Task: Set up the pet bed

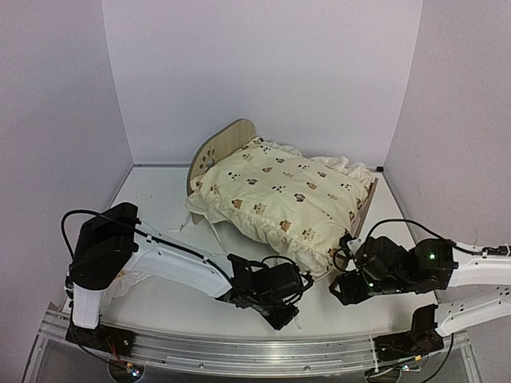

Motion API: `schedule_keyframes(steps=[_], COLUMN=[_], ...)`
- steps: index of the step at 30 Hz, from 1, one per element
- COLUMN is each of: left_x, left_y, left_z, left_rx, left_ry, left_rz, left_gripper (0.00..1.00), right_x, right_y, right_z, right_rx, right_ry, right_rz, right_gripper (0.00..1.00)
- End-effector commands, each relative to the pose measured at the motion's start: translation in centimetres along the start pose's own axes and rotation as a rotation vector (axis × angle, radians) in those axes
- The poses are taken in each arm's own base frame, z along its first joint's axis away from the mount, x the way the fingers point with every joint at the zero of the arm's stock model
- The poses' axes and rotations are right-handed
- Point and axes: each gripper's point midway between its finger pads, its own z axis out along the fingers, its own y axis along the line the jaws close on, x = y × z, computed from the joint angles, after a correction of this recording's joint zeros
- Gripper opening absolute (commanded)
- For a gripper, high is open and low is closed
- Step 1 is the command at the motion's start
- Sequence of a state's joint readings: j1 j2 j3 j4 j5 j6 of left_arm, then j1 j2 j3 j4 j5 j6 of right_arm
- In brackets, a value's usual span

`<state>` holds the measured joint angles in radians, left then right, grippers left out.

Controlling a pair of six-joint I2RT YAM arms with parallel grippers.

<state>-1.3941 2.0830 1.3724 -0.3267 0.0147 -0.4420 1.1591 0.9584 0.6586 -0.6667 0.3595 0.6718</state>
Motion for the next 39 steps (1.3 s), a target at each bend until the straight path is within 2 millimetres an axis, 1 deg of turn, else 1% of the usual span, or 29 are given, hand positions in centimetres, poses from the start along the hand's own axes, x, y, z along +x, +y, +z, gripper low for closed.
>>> schedule_keyframes(steps=[1,6,9,12,16,22,25,32,35,39], left_x=[-1.0,-3.7,-4.6,-5.0,-5.4,-5.3,-4.9,-4.2,-4.2,-4.3], left_y=[-0.5,-2.3,-2.4,-2.5,-2.8,-2.6,-2.4,-2.0,-1.8,-1.8], left_z=[-0.7,-3.7,-4.2,-4.1,-4.1,-3.6,-3.1,-2.4,-2.3,-2.4], left_rx=[0.002,0.062,0.048,0.042,0.052,0.057,0.058,0.065,0.065,0.069], left_ry=[-0.015,-0.089,-0.096,-0.099,-0.108,-0.103,-0.097,-0.093,-0.095,-0.098], left_rz=[0.01,0.034,0.047,0.047,0.044,0.037,0.029,0.01,0.006,0.005], left_gripper=[0.0,0.0,0.0,0.0,0.0,0.0,0.0,0.0,0.0,0.0], right_x=[-0.6,-1.6,-2.2,-2.1,-0.6,2.5,3.2,3.7,3.8,3.8], right_y=[0.2,-0.5,-0.9,0.0,2.1,4.2,4.8,6.1,6.7,7.0], right_z=[-0.4,-0.7,-0.8,-0.6,0.4,3.2,4.4,5.8,5.9,6.1], right_rx=[-0.015,0.023,0.049,0.009,-0.092,-0.224,-0.24,-0.269,-0.294,-0.315], right_ry=[-0.033,-0.089,-0.122,-0.111,-0.026,0.061,0.087,0.136,0.143,0.132], right_rz=[-0.013,-0.042,-0.06,-0.08,-0.08,0.04,0.071,0.09,0.099,0.121], right_gripper=[0.63,0.63,0.64,0.64,0.65,0.63,0.61,0.57,0.55,0.52])
